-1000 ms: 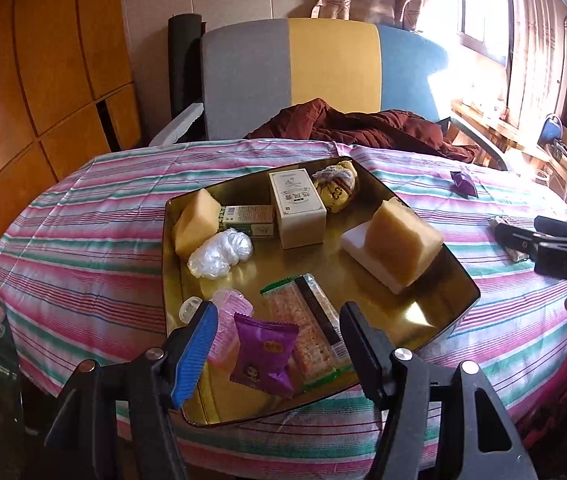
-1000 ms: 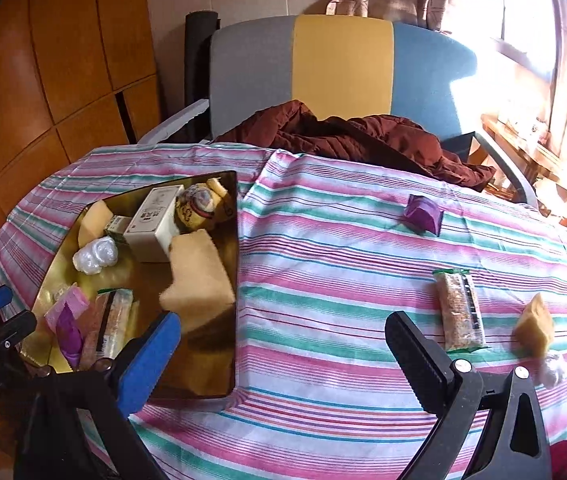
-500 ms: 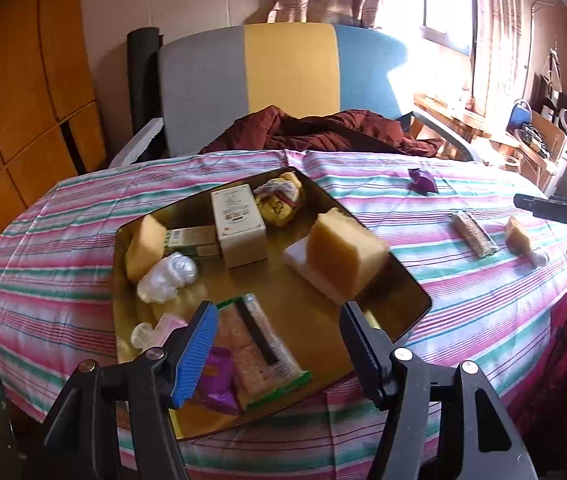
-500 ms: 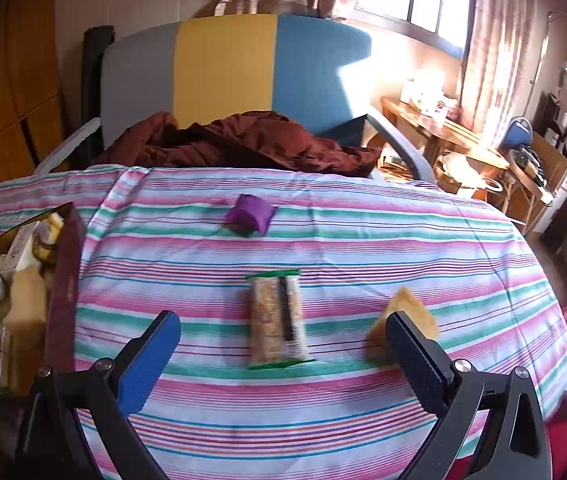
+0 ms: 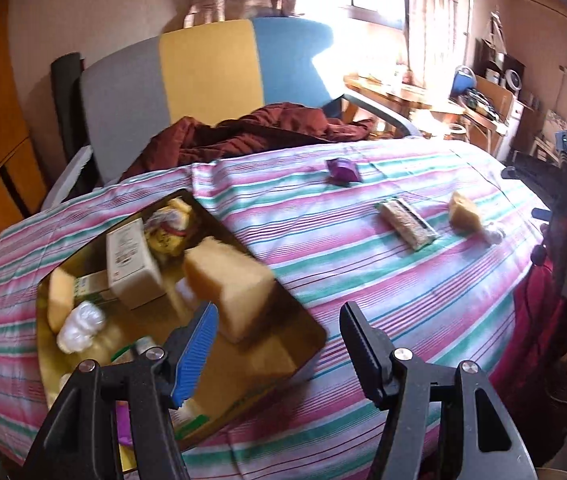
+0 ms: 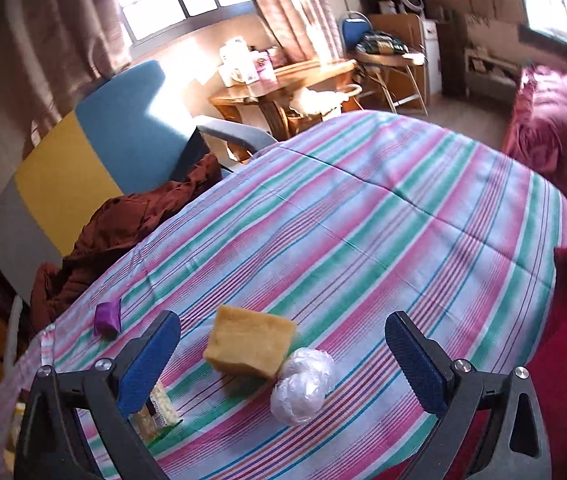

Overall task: Organize objects
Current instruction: 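Withdraw both grippers toward the remaining cracker packet, sponge and plastic bag, then grasp the second cracker packet with the left gripper and lift it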

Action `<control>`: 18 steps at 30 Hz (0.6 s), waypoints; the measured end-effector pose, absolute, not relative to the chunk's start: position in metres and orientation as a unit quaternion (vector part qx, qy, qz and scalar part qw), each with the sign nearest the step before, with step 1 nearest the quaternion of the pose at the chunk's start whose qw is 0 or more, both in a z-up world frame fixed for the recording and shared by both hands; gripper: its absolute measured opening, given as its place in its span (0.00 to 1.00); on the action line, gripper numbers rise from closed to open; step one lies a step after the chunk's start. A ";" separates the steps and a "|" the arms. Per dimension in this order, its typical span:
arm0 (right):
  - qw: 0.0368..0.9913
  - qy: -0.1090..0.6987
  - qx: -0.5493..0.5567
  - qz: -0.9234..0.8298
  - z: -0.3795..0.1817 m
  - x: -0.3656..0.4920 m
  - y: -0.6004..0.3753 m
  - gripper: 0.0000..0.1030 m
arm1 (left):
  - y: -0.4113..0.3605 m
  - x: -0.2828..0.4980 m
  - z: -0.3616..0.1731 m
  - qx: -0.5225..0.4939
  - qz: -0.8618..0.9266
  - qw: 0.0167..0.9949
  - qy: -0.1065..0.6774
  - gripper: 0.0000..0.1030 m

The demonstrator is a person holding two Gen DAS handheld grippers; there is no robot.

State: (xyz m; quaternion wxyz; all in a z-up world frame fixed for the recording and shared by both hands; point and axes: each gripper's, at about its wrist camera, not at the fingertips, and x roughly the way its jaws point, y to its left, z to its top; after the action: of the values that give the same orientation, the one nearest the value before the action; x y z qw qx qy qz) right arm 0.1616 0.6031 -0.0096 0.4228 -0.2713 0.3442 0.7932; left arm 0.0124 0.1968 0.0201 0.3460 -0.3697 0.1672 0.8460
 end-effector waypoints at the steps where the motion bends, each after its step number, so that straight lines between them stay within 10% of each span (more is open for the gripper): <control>1: 0.419 0.365 -0.271 0.786 -0.014 0.165 0.608 1.00 | 0.205 0.015 0.020 -0.370 0.842 0.354 0.171 0.62; 18: 0.372 0.424 -0.301 0.769 -0.039 0.159 0.616 1.00 | 0.319 0.018 -0.006 -0.411 0.780 0.426 0.202 0.63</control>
State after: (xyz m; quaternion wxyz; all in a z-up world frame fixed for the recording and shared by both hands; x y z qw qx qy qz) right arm 0.1593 0.6161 -0.0393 0.3716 -0.3009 0.4236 0.7694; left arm 0.0180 0.3186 -0.0064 0.4261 -0.4113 0.2017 0.7801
